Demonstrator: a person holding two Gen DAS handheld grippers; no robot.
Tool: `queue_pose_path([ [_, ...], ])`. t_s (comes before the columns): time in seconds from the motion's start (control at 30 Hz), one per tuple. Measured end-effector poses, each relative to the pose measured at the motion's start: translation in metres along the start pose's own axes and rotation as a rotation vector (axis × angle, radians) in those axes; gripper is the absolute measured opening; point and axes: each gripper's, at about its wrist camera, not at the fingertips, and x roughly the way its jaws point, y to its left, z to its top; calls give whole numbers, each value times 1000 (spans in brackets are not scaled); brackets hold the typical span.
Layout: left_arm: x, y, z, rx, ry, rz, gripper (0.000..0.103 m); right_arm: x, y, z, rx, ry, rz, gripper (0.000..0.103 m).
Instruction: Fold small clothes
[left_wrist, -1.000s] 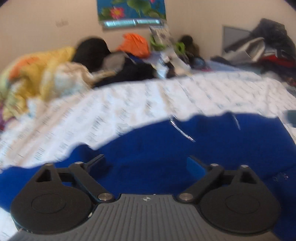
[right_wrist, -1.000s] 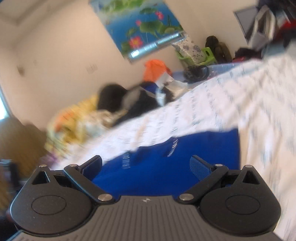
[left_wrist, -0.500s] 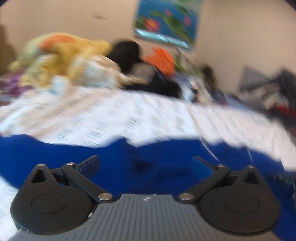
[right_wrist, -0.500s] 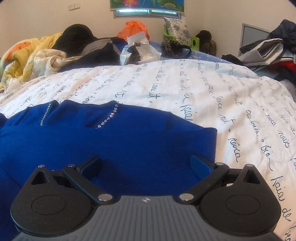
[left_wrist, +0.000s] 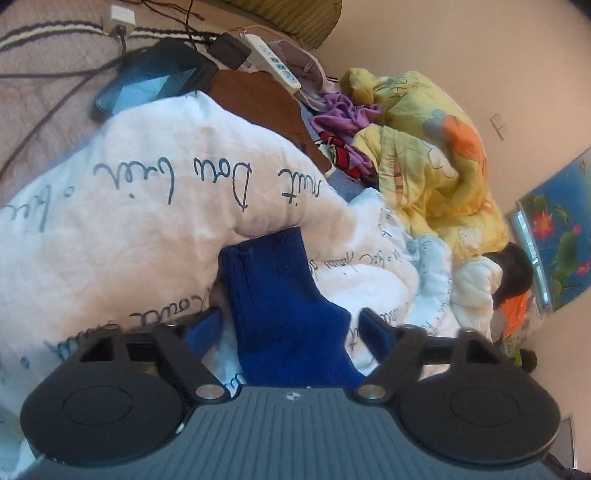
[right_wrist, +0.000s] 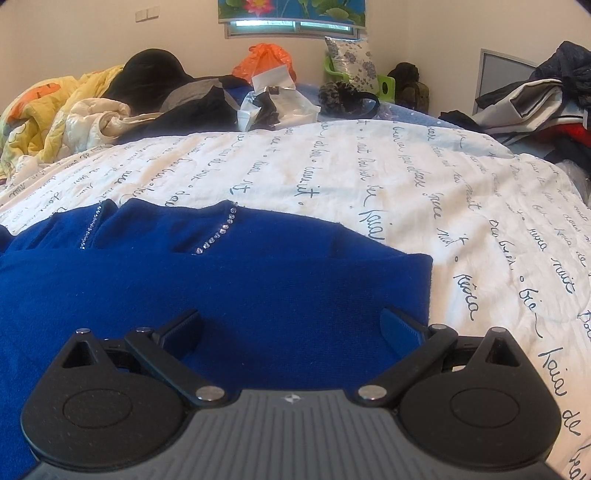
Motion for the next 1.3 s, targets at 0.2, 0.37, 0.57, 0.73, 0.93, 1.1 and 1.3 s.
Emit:
queue_pose_path([
  [0.2, 0, -8, 1, 99, -37, 82, 3, 0, -1, 0, 1, 0, 0, 103],
  [0.37, -60, -78, -40, 319, -145, -18, 3, 0, -1, 0, 1, 0, 0, 103],
  [0.57, -108, -217, -218, 659, 41, -461, 3, -2, -6, 0, 37, -11, 15, 103],
  [0.73, -124, -254, -394, 956, 400, -629, 85, -10, -28, -3, 179, -59, 110, 103],
  [0.93, -154, -201, -404, 973, 285, -609, 103, -12, -29, -2, 189, -55, 122, 103],
  [1.1, -129, -153, -359, 768, 322, -494, 103, -20, -4, 21, 402, 104, 422, 103],
  [1.3, -122, -132, -357, 800, 245, -450, 103, 12, 51, 33, 384, 318, 527, 96],
])
